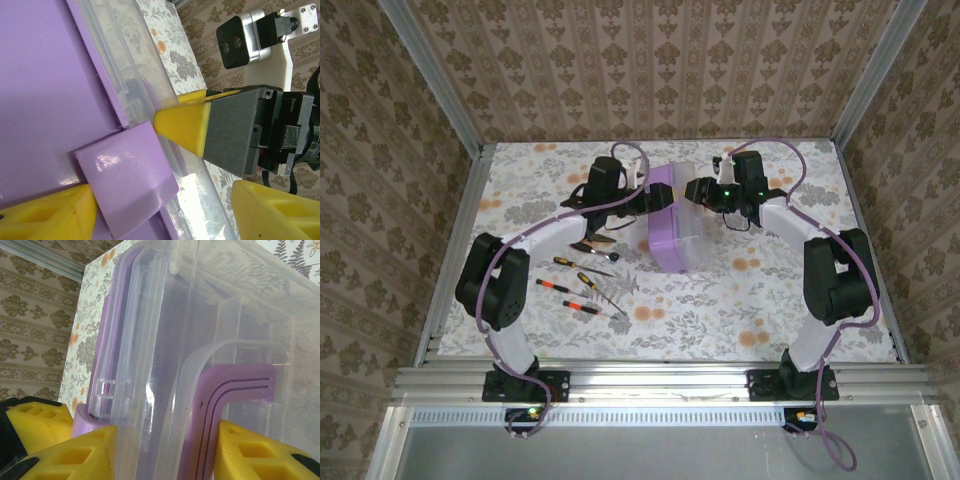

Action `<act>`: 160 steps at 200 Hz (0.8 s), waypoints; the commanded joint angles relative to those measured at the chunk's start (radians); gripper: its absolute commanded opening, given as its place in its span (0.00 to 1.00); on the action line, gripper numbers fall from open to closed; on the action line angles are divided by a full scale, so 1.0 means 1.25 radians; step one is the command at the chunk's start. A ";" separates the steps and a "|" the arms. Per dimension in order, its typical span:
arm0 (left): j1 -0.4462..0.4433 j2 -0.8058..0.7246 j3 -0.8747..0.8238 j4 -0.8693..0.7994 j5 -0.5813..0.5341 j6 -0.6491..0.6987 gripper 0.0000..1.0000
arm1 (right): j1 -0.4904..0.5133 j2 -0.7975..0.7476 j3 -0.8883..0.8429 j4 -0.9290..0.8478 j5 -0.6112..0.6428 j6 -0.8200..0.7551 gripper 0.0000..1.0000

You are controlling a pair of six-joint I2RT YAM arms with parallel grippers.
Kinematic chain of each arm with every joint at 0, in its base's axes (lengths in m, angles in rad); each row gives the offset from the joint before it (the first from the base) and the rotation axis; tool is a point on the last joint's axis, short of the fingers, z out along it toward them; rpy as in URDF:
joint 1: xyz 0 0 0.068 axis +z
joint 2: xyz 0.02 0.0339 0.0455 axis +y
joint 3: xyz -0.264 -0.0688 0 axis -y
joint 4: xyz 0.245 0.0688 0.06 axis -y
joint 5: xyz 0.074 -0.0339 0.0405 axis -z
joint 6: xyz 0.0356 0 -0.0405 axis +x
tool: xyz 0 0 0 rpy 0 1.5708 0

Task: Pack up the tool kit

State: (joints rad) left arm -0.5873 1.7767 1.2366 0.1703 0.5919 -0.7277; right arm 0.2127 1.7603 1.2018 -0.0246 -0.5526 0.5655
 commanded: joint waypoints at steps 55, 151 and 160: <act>-0.027 -0.043 -0.019 0.179 0.060 -0.029 0.69 | 0.042 0.052 -0.001 -0.034 -0.048 -0.006 0.46; -0.025 -0.053 -0.035 0.226 0.054 -0.039 0.70 | 0.041 0.067 -0.002 -0.013 -0.052 0.006 0.44; -0.025 -0.053 -0.036 0.226 0.055 -0.040 0.69 | 0.041 0.069 -0.002 -0.011 -0.052 0.008 0.44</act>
State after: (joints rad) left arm -0.5957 1.7527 1.1770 0.3088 0.5808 -0.7685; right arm 0.2234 1.7908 1.2091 0.0254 -0.5800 0.5842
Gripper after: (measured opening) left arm 0.694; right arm 0.445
